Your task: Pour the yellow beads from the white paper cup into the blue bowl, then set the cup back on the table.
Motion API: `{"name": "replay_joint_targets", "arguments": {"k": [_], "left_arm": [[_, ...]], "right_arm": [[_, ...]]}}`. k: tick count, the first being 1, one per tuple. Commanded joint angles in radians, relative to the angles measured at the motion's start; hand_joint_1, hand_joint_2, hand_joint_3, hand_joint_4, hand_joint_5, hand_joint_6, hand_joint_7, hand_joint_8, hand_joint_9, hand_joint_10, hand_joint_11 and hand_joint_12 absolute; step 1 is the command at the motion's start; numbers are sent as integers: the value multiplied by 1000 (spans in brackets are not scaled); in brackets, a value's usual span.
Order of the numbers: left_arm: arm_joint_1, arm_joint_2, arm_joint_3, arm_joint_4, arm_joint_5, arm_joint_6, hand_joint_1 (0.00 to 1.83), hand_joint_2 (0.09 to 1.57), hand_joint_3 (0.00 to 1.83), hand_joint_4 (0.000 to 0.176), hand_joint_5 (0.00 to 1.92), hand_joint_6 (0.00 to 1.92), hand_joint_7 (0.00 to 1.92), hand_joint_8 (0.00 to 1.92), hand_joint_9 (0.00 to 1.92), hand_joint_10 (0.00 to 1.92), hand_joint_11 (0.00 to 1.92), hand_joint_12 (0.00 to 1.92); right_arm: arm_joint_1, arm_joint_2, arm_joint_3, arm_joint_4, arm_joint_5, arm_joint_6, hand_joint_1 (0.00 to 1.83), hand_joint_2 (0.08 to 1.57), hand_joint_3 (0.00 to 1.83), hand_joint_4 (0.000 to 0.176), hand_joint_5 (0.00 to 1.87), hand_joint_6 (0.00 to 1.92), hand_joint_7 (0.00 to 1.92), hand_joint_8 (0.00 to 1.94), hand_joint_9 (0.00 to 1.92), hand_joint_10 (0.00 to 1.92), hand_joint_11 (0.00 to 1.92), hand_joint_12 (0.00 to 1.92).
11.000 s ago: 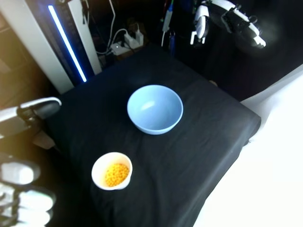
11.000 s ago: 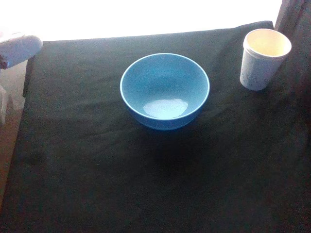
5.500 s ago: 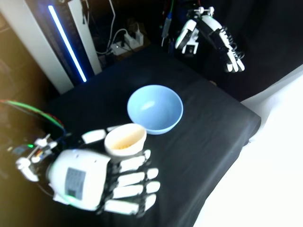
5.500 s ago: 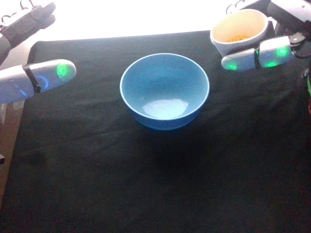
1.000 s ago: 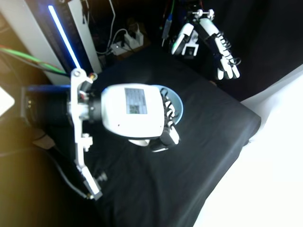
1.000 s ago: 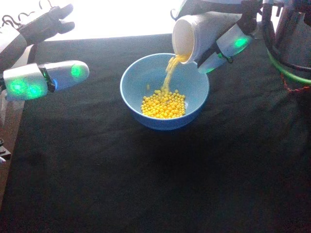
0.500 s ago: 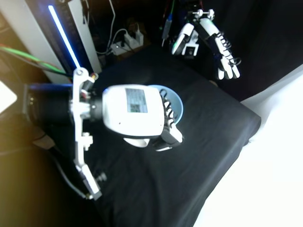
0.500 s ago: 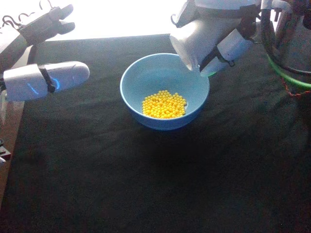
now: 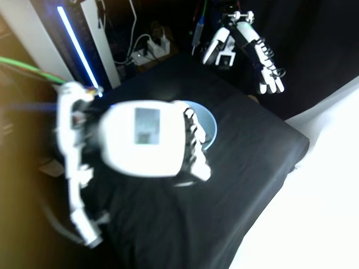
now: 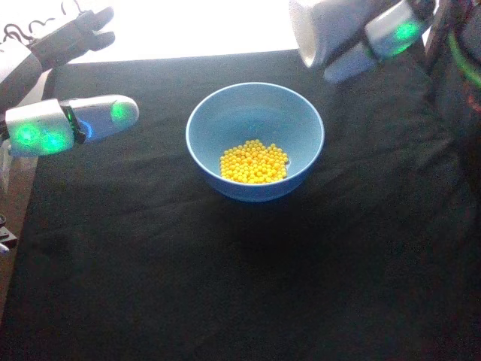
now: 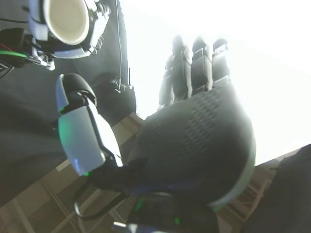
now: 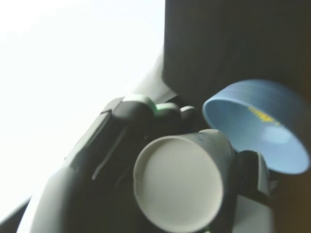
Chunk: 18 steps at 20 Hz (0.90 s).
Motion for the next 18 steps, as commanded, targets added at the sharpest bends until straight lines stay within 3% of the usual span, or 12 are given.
{"name": "replay_joint_targets", "arguments": {"k": [1,3,5,7,11,12,13,14,15,16,17,18], "left_arm": [[-12,-1,7,-7,-124,-11,499,894,0,0,167,3,243,2,127,0,34,56],[-12,-1,6,-7,-126,-12,504,906,3,0,166,2,165,0,79,0,29,58],[-12,-2,6,-7,-127,-13,492,911,4,0,172,2,173,3,88,5,56,77],[-12,-3,6,-7,-126,-14,491,911,2,0,172,3,198,11,104,10,57,83],[-12,-5,5,-7,-126,-17,489,897,0,0,190,7,226,17,126,16,90,111],[-12,-6,5,-7,-126,-17,485,884,0,0,192,2,273,8,152,9,88,127],[-12,-7,6,-7,-125,-17,487,901,7,0,175,0,309,15,166,10,84,132],[-12,-7,6,-7,-124,-18,479,911,2,0,170,0,368,6,200,6,91,162],[-12,-7,6,-7,-124,-19,483,908,0,0,175,2,388,6,222,10,96,174],[-11,-7,5,-7,-124,-19,489,912,0,0,174,0,396,1,232,2,51,271],[-11,-7,5,-7,-124,-19,500,920,1,0,172,1,340,0,185,0,9,296],[-11,-7,5,-7,-125,-20,501,919,0,0,174,1,321,0,174,0,1,315]], "right_arm": [[14,7,4,96,107,-17,1268,1098,0,0,990,749,1098,1012,992,1075,757,1570],[-14,22,3,223,166,-61,1244,1097,3,0,1019,766,1061,1029,956,954,618,1576],[-56,33,7,343,220,-89,1076,1128,1,0,967,994,1227,587,982,1017,517,1654],[-111,36,22,462,287,-91,1125,1132,0,0,962,1009,1217,628,907,1171,466,1722],[-195,33,38,626,370,-91,1064,1156,0,0,912,1082,1181,440,821,965,298,1610],[-224,32,42,669,393,-91,1185,1122,8,0,983,878,1028,965,571,663,59,1368],[-253,30,45,719,419,-91,1206,1114,0,19,1031,839,984,1038,705,627,66,1461],[-279,29,47,763,441,-91,1099,1104,5,37,1015,912,1040,610,862,638,293,1410],[-309,26,50,814,466,-91,1056,1093,1,115,1031,891,905,230,614,443,58,1470],[-325,23,52,840,480,-91,1050,1087,1,131,1039,879,920,87,580,344,11,1419],[-349,18,55,887,507,-91,1076,1066,0,100,1088,798,985,41,625,275,1,1392],[-371,12,58,922,526,-91,1230,1048,18,0,1397,172,952,840,714,310,103,1476]]}}
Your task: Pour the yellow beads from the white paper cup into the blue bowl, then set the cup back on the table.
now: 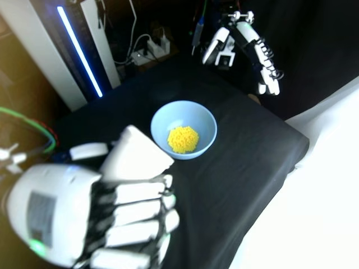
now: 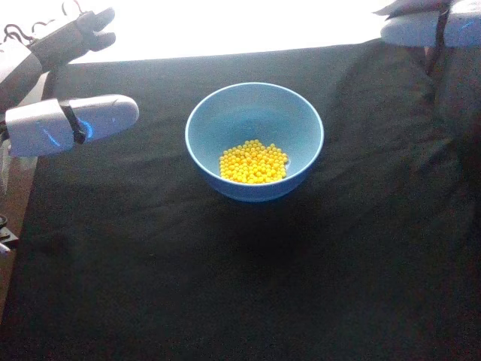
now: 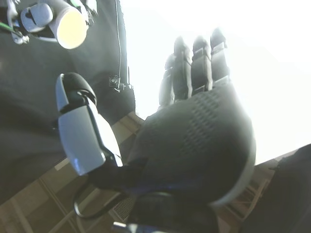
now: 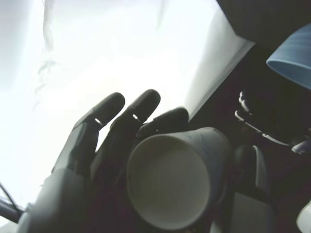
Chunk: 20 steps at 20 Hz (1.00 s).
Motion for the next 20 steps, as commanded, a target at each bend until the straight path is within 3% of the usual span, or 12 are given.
{"name": "replay_joint_targets", "arguments": {"k": [1,2,3,4,5,8,10,16,17,18,19,20], "left_arm": [[-11,-6,5,-6,-121,-12,498,923,2,0,177,2,336,8,195,9,0,318],[-11,-6,5,-6,-121,-12,494,919,0,0,179,3,325,3,195,9,0,318],[-11,-6,5,-6,-121,-13,494,918,0,0,171,1,312,2,175,4,0,292],[-11,-6,5,-6,-121,-13,483,917,0,0,176,1,318,1,184,3,0,342],[-11,-6,4,-6,-122,-14,497,912,0,0,176,1,336,8,182,4,0,284],[-11,-6,4,-6,-121,-14,494,904,0,0,185,2,304,0,164,0,0,255],[-11,-6,4,-5,-120,-15,498,902,0,0,181,0,298,9,150,1,0,212],[-11,-6,4,-5,-123,-17,505,928,8,0,175,2,310,3,132,6,15,86],[-11,-6,3,-5,-123,-18,494,918,2,0,181,4,300,0,136,7,24,94],[-11,-6,3,-4,-123,-18,494,913,0,4,181,3,290,0,128,3,4,90],[-11,-6,3,-4,-124,-18,502,911,0,9,169,2,271,1,106,3,0,31],[-11,-6,3,-4,-124,-19,500,912,0,9,162,1,285,8,116,8,11,25]], "right_arm": [[4,-3,6,43,140,8,1256,1056,7,0,1430,71,945,1044,703,644,268,1554],[-7,-8,8,67,150,8,1159,1020,13,0,1268,447,689,851,461,1065,229,1706],[-21,-12,9,93,164,8,1135,1031,5,0,1186,617,588,748,311,1295,195,1808],[-28,-14,9,109,173,8,1121,1038,2,21,1155,679,572,503,247,1176,102,1747],[-39,-20,10,132,182,8,1134,1042,0,0,1145,698,695,590,388,1254,226,1705],[-47,-25,14,140,182,8,1131,1047,0,0,1130,727,789,531,507,1090,326,1547],[-48,-27,17,140,182,9,1147,1043,0,0,1140,710,892,292,607,877,452,1365],[-48,-30,19,150,182,10,1147,1043,0,0,1137,714,916,114,576,732,342,1365],[-48,-31,19,150,182,10,1156,1043,0,0,1138,710,939,144,527,1011,355,1518],[-48,-32,19,150,182,10,1153,1046,1,0,1129,726,962,171,538,1089,409,1525],[-48,-32,19,150,182,10,1229,1088,11,0,1171,649,865,994,612,1065,494,1488],[-48,-32,19,150,182,11,1244,1109,0,0,1169,639,826,1205,611,1099,498,1530]]}}
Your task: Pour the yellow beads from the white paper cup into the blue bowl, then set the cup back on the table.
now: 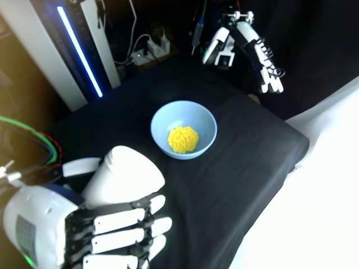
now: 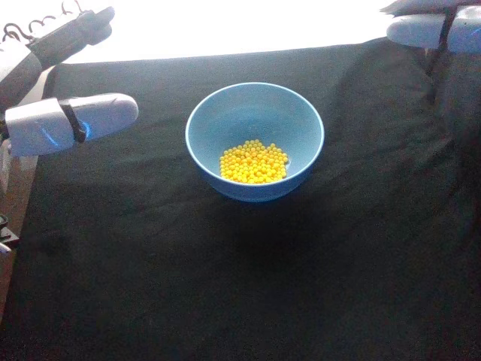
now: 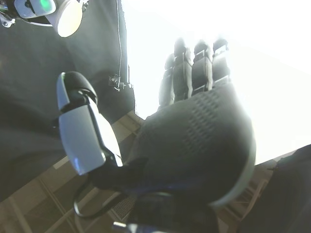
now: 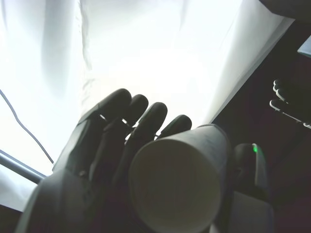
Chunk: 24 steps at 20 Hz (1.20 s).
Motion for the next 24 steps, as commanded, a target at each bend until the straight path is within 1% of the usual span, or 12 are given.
{"name": "replay_joint_targets", "arguments": {"k": [1,2,5,6,7,9,10,11,12,13,15,24], "left_arm": [[-11,-6,3,-6,-123,-10,493,911,0,8,170,3,306,14,140,16,50,41],[-11,-6,3,-6,-123,-10,496,908,0,7,171,3,304,10,136,12,45,41],[-11,-6,3,-5,-123,-10,515,920,4,0,162,0,317,11,139,10,19,34],[-11,-6,3,-5,-123,-10,509,927,6,0,168,3,317,9,146,11,51,49],[-11,-6,3,-5,-123,-10,495,896,2,13,182,0,348,1,172,5,67,79],[-11,-6,3,-5,-122,-10,505,912,9,0,179,3,300,0,154,0,52,85],[-11,-6,3,-4,-122,-10,495,904,4,8,182,4,298,3,150,0,54,91],[-11,-6,3,-3,-121,-10,507,921,10,0,174,0,334,17,155,2,38,88],[-11,-6,4,-3,-121,-10,506,923,9,0,177,2,339,15,158,3,47,96],[-11,-6,4,-3,-120,-10,498,918,0,0,177,2,351,7,172,3,9,191],[-11,-6,4,-2,-119,-10,501,920,0,0,180,1,342,3,184,2,0,288],[-11,-6,5,1,-117,-10,492,915,0,0,182,0,353,0,201,1,0,319]], "right_arm": [[9,1,5,27,122,11,1164,1059,0,0,1141,702,767,853,578,1095,400,1560],[9,1,5,27,122,11,1144,1051,0,0,1126,732,829,582,630,949,441,1475],[9,1,5,27,122,11,1117,1056,0,5,1103,773,954,195,737,617,518,1268],[9,1,5,27,122,11,1107,1049,0,46,1116,751,975,119,768,483,525,1194],[9,1,5,26,122,11,1106,1045,0,56,1125,737,969,85,761,448,506,1215],[9,0,5,26,122,11,1084,1042,0,119,1123,738,970,24,788,320,488,1182],[9,0,6,25,122,11,1090,1036,0,112,1136,718,979,12,835,235,537,1139],[9,0,6,25,122,11,1068,1044,1,153,1109,762,965,3,852,176,536,1124],[9,0,6,25,122,11,1002,946,0,0,979,376,949,1,849,127,508,1124],[9,1,6,25,122,11,948,925,0,0,972,183,930,1,836,88,422,1181],[9,2,7,25,122,11,856,866,0,0,990,37,934,1,869,49,433,1179],[9,1,11,24,121,11,779,691,0,0,879,1,916,4,887,19,483,1123]]}}
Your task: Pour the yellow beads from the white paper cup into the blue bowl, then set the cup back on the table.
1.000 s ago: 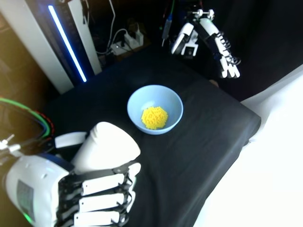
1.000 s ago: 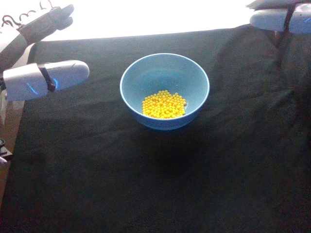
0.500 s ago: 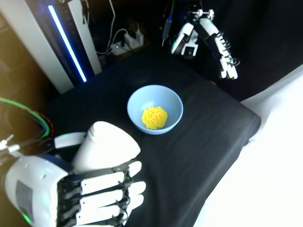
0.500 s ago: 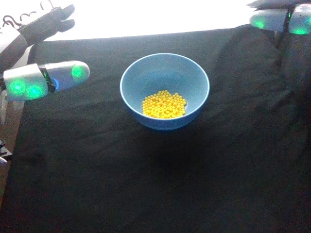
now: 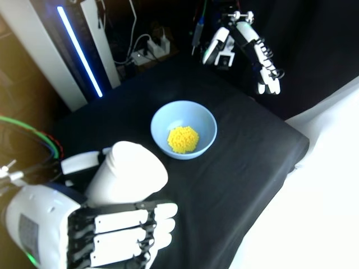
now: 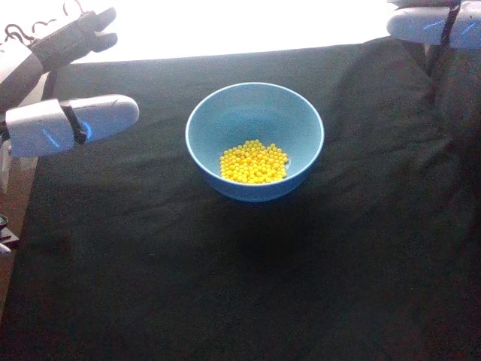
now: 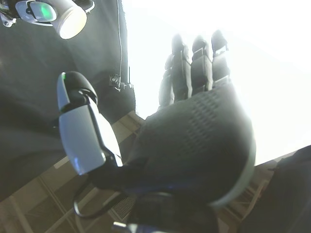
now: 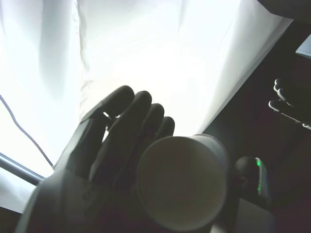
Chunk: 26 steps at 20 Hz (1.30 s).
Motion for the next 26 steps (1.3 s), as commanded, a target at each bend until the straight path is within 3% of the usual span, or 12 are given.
{"name": "replay_joint_targets", "arguments": {"k": [1,3,7,9,16,21,24,26], "left_arm": [[-11,-6,5,-5,-118,-9,511,923,3,0,180,0,337,0,194,0,0,314],[-11,-6,5,-4,-117,-9,487,915,0,0,185,1,352,3,202,2,0,420],[-11,-6,5,-3,-117,-9,487,930,4,0,177,0,367,5,223,6,0,418],[-12,-6,5,-3,-117,-9,477,918,0,0,177,0,389,8,243,10,0,462],[-12,-6,5,-3,-117,-9,499,929,1,0,178,0,395,7,251,1,0,455],[-12,-6,5,-3,-118,-10,493,930,2,0,177,0,388,2,253,1,0,450],[-12,-6,6,-3,-115,-10,493,919,0,0,192,4,396,5,260,2,0,471],[-12,-6,8,-3,-115,-10,493,937,3,0,180,0,404,1,277,4,0,535]], "right_arm": [[9,0,6,25,121,11,781,710,6,0,810,0,895,0,889,18,489,1118],[9,0,7,25,120,11,827,729,4,0,719,0,901,3,901,18,489,1159],[9,-1,8,25,119,11,842,677,0,0,603,0,910,3,916,17,479,1205],[8,-2,9,25,118,11,817,665,0,0,570,0,884,0,909,7,498,1137],[3,-1,8,25,118,19,814,663,2,0,580,0,908,1,920,9,504,1231],[3,3,8,20,118,19,788,654,0,0,602,11,919,5,916,5,489,1186],[3,17,9,-3,111,27,810,678,7,0,596,3,907,0,907,0,504,1219],[3,28,8,-42,95,27,853,782,22,0,575,0,873,2,900,5,533,1161]]}}
